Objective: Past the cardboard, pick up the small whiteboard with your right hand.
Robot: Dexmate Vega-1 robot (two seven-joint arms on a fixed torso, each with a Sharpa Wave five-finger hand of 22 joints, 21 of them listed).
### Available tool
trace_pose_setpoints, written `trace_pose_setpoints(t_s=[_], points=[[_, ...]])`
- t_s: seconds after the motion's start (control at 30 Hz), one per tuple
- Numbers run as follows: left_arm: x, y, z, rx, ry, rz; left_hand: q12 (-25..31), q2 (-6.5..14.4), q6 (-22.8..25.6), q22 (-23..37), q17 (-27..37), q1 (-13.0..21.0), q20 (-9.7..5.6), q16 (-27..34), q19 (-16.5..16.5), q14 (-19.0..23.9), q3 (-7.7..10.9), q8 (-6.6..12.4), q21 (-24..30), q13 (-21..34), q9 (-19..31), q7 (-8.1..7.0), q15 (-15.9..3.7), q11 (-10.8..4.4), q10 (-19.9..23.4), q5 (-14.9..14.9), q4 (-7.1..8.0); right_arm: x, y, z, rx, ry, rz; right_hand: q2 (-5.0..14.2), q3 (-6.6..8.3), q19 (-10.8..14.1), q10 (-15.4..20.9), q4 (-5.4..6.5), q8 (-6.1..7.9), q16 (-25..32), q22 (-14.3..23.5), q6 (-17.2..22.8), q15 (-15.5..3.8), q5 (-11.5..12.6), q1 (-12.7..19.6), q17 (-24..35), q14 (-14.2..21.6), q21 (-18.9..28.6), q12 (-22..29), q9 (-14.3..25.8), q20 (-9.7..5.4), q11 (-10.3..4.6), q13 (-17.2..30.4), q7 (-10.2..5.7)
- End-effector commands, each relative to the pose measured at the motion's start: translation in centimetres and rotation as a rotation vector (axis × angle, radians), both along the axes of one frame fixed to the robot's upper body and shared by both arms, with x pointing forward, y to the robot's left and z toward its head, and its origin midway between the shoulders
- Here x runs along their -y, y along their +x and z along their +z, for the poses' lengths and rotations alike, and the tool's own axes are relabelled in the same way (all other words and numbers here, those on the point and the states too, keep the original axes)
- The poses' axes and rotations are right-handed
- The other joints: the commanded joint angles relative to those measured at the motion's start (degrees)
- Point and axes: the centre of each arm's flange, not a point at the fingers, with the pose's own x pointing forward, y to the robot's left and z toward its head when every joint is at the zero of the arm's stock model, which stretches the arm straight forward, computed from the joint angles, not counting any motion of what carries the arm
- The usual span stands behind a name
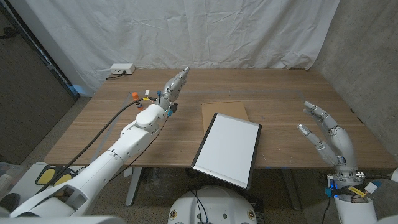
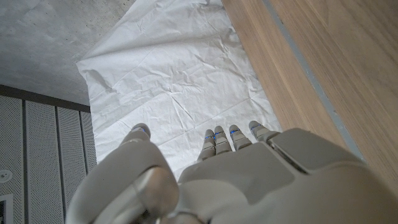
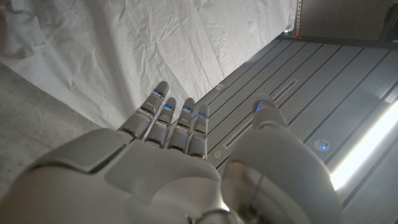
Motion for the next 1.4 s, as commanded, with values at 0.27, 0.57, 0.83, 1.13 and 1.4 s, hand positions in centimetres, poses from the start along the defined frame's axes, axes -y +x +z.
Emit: trace_pose_setpoints(t_s=[0.27, 0.57, 0.83, 1.13, 1.4], points=[[0.0, 1.3, 0.4, 0.003, -0.011, -0.009, 0.0, 0.4, -0.1, 0.3, 0.2, 0.4, -3.19, -0.2, 0.1, -0.1, -0.34, -0.28, -0.1, 0.2, 0.2, -0.07, -0.15, -0.39, 0.0, -0.1, 0.06, -0.6, 0.0, -0.1, 0.015, -0.047, -0.152, -0.19, -0.03, 0.7, 0.6, 0.32, 0.32, -0.2, 0.2, 0.9, -4.77, 1.0, 1.3, 0.1, 0.3, -0.3, 0.2, 0.4, -5.43, -0.39, 0.3, -0.37], [-0.8, 0.8, 0.7, 0.007, -0.013, 0.005, -0.1, 0.4, -0.1, 0.3, 0.2, 0.4, -3.19, -0.2, 0.1, -0.1, -0.41, -0.28, -0.2, 0.2, 0.2, -0.03, -0.12, -0.33, 0.0, -0.1, 0.06, -0.9, -0.4, -0.1, 0.026, -0.081, -0.225, -0.34, 0.0, 1.3, 0.8, 0.46, 0.26, -0.2, 0.2, 1.1, -5.15, 1.4, 1.8, 0.2, 0.7, -0.3, 0.2, 0.4, -5.99, -0.34, 0.3, -0.45], [-0.9, 0.5, 0.4, 0.003, -0.008, 0.01, 0.0, 0.5, -0.1, 0.3, 0.2, 0.5, -3.24, -0.2, 0.2, -0.1, -0.5, -0.29, -0.4, 0.2, 0.2, -0.01, -0.13, -0.43, 0.0, -0.1, 0.05, -1.1, -1.2, -0.5, 0.014, -0.119, -0.287, -0.45, 0.0, 1.4, 1.1, 0.59, 0.16, -0.2, 0.2, 1.0, -5.4, 1.7, 2.1, 0.2, 0.8, -0.5, 0.2, 0.5, -6.17, -0.52, 0.3, -0.79], [-0.8, 0.0, 0.4, 0.006, -0.002, 0.011, 0.0, 0.5, -0.1, 0.3, 0.2, 0.5, -3.17, -0.2, 0.2, -0.1, -0.58, -0.29, -0.5, 0.2, 0.2, 0.01, -0.09, -0.44, 0.0, -0.1, 0.04, -1.6, -2.4, -1.1, 0.009, -0.169, -0.352, -0.54, -0.03, 1.6, 1.3, 0.77, 0.09, -0.2, 0.2, 1.1, -5.88, 2.1, 2.4, 0.2, 1.0, -0.6, 0.3, 0.5, -6.47, -0.85, 0.3, -1.18], [-0.4, 0.0, -0.1, -0.004, 0.0, 0.004, 0.0, 0.6, -0.1, 0.3, 0.2, 0.5, -3.19, -0.3, 0.3, -0.1, -0.65, -0.28, -0.6, 0.2, 0.2, -0.03, -0.16, -0.31, 0.0, -0.1, 0.04, -1.9, -3.3, -1.6, -0.01, -0.215, -0.414, -0.59, -0.06, 1.7, 1.6, 0.9, 0.09, -0.3, 0.3, 1.3, -6.12, 2.4, 2.5, 0.3, 1.0, -0.7, 0.3, 0.5, -6.62, -1.22, 0.3, -1.46]])
